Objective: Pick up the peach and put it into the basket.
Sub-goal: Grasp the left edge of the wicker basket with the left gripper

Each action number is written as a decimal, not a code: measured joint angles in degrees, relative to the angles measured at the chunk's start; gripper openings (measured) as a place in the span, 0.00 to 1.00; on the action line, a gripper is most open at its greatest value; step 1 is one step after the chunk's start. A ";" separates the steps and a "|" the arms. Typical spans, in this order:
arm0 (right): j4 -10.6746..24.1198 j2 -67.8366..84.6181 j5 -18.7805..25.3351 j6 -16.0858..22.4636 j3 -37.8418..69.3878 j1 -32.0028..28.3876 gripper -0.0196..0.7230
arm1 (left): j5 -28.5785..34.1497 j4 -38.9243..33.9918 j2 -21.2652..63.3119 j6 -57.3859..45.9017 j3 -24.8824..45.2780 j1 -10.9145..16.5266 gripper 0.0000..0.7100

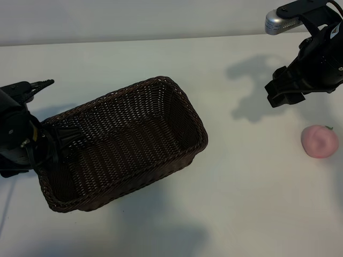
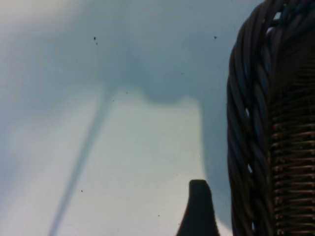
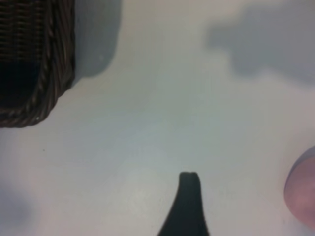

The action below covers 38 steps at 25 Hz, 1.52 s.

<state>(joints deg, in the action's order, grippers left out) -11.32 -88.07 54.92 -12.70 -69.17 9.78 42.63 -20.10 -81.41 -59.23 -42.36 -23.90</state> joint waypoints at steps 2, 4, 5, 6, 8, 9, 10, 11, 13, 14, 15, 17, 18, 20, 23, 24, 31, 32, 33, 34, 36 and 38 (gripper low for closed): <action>0.00 0.00 0.00 0.00 0.00 0.00 0.83 | 0.06 0.00 -0.05 0.00 0.00 0.00 0.80; 0.00 0.00 0.00 0.00 0.00 0.00 0.83 | 0.06 0.00 -0.05 0.19 0.00 0.00 0.80; 0.00 0.00 0.00 0.00 0.00 0.00 0.83 | 0.06 0.00 -0.13 0.26 0.00 0.00 0.80; 0.00 0.00 -0.05 0.00 0.00 0.00 0.83 | 0.00 -0.02 -0.41 0.31 0.18 0.00 0.80; 0.00 0.00 -0.05 0.00 0.00 0.00 0.83 | -1.50 -0.08 -0.86 0.23 1.75 0.00 0.80; 0.00 0.00 -0.05 0.00 0.00 0.00 0.83 | -2.80 -0.08 -1.00 -0.19 3.21 0.00 0.80; 0.00 0.00 -0.05 0.00 0.00 0.00 0.83 | -3.88 -0.01 -1.02 -0.87 4.83 0.16 0.80; 0.00 0.00 -0.05 0.00 0.00 0.00 0.83 | -5.49 -0.01 -1.06 -1.49 6.13 0.62 0.80; -0.05 0.00 -0.05 0.00 0.00 0.00 0.83 | -8.70 0.05 -1.06 -1.97 8.52 2.10 0.80; -0.05 0.00 -0.05 0.00 0.00 0.00 0.83 | -9.61 0.05 -1.06 -2.11 9.08 2.63 0.80; -0.05 0.00 -0.05 0.00 0.00 0.00 0.83 | -10.47 0.09 -1.06 -2.16 9.26 3.00 0.80; -0.05 0.00 -0.11 0.00 0.00 0.00 0.83 | -11.59 -0.02 -1.01 -2.16 9.52 3.24 0.80; -0.05 0.00 -0.11 0.00 0.00 0.00 0.83 | -12.23 -0.02 -1.01 -2.16 9.61 3.29 0.80; -0.05 0.00 -0.11 0.00 0.00 0.00 0.83 | -13.21 0.03 -1.01 -2.16 9.66 3.29 0.80; -0.05 0.00 -0.11 0.00 0.00 0.00 0.83 | -14.75 0.72 -1.01 -2.16 9.66 3.59 0.80; -0.05 0.00 -0.11 0.00 0.00 0.00 0.83 | -15.25 1.23 -1.01 -2.16 9.66 3.92 0.80; -0.05 0.00 -0.11 0.00 0.00 0.00 0.83 | -16.06 2.10 -1.13 -2.06 9.66 4.35 0.80; -0.05 0.00 -0.11 0.00 0.00 0.00 0.83 | -16.06 2.18 -1.47 -2.06 9.66 4.35 0.80; -0.05 0.00 -0.11 0.00 0.00 0.00 0.83 | -16.06 2.22 -2.06 -2.06 9.66 4.35 0.80; -0.05 0.00 -0.11 0.00 0.00 0.00 0.83 | -16.06 2.37 -2.64 -2.04 9.66 4.35 0.80; -0.05 0.00 -0.11 0.00 0.00 0.00 0.83 | -16.11 2.69 -3.77 -2.04 9.66 4.35 0.80; -0.05 0.00 -0.11 0.00 0.00 0.00 0.83 | -16.70 2.77 -4.01 -2.04 9.66 4.35 0.80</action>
<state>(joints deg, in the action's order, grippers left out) -11.37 -88.07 54.82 -12.70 -69.17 9.78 25.93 -17.33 -85.43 -61.27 -32.70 -19.55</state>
